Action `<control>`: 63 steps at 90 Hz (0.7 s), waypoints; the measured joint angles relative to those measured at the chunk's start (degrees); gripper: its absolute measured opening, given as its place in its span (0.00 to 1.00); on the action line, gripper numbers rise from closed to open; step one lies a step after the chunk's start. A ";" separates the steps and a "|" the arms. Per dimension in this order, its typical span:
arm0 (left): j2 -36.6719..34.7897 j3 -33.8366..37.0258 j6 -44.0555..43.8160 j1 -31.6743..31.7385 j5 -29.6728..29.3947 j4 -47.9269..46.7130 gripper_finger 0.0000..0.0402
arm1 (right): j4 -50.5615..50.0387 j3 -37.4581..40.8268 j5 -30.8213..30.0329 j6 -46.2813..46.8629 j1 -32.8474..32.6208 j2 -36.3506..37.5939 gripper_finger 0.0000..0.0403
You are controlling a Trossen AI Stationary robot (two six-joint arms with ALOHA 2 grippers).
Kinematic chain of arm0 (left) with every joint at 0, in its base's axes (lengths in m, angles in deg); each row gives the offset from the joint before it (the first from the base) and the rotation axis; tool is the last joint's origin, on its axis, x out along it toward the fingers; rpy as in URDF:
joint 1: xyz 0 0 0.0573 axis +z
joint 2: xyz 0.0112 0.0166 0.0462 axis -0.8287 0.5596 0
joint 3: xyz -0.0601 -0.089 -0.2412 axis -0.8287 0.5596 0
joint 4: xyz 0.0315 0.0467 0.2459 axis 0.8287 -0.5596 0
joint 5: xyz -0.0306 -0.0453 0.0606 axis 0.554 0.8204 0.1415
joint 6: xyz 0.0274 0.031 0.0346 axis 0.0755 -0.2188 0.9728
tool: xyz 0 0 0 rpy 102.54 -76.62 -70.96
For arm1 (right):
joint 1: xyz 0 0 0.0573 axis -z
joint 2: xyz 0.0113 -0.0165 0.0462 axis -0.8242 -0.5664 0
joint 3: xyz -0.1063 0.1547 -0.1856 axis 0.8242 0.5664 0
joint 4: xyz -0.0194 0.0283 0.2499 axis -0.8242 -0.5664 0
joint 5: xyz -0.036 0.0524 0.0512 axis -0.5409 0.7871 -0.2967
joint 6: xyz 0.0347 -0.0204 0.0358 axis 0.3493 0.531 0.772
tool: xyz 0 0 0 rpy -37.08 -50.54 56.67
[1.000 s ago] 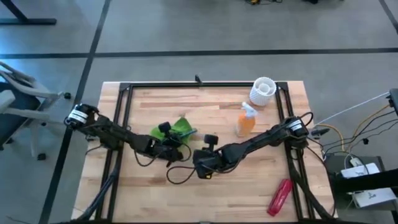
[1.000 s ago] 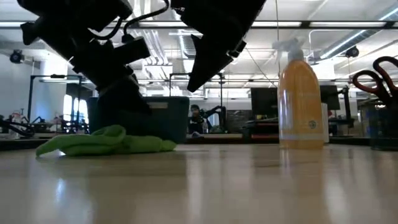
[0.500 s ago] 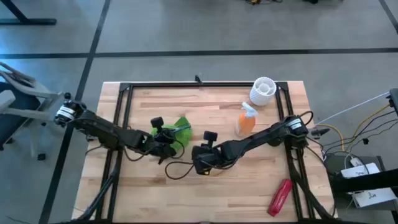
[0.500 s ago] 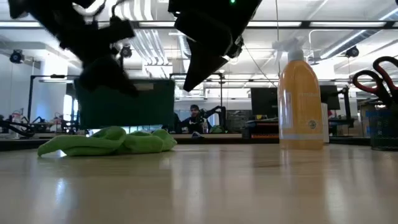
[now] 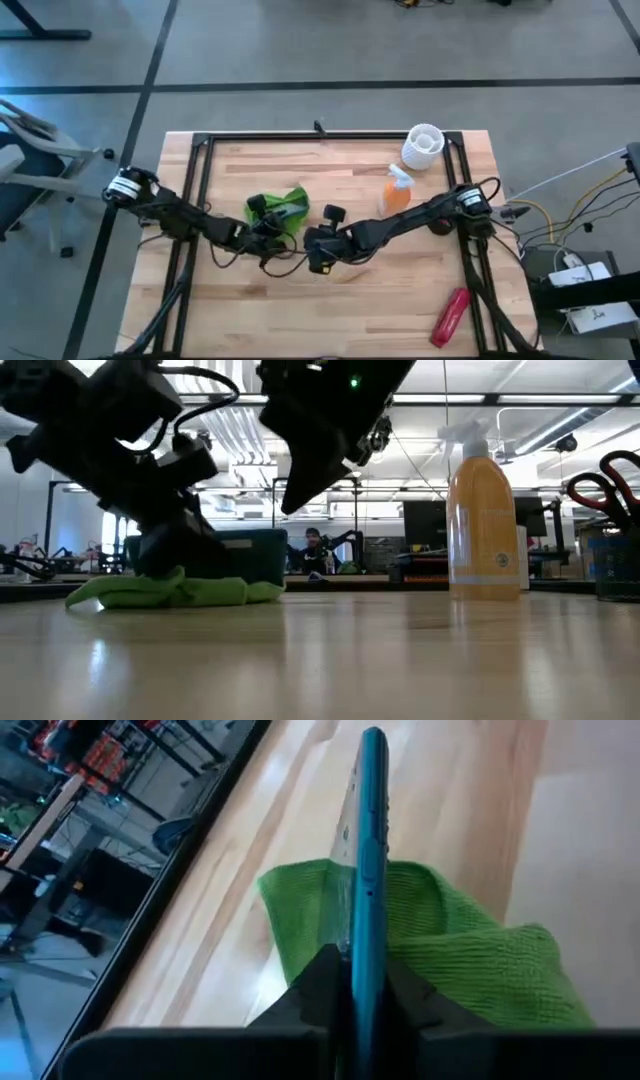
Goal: Apply microfiber cloth
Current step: Wipe the back and front of the tablet with the green microfiber cloth
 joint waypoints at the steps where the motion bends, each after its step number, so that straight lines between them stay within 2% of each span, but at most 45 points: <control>1: 0.04 -0.20 0.17 0.00 0.05 -0.29 0.09 | 0.19 -0.01 0.00 -0.32 0.04 0.00 0.00; 23: -1.41 -4.11 2.75 0.37 1.81 -8.81 0.22 | 1.55 -0.01 1.37 -2.01 1.44 0.00 0.02; 39: -2.42 -8.85 -0.23 0.31 14.66 -18.80 0.31 | 2.94 -0.01 7.78 -4.88 3.31 -0.28 0.12; 44: -2.89 -10.60 -2.04 0.26 16.59 -23.81 0.34 | 4.09 0.06 7.94 -8.26 3.67 -0.59 0.16; 51: -3.62 -11.98 -5.91 0.28 14.55 -30.43 0.36 | 5.33 0.41 7.86 -14.21 4.27 -1.75 0.20; 63: -6.37 -11.38 -11.55 0.33 3.26 -35.50 0.38 | 10.38 0.55 7.92 -20.53 5.28 -4.92 0.26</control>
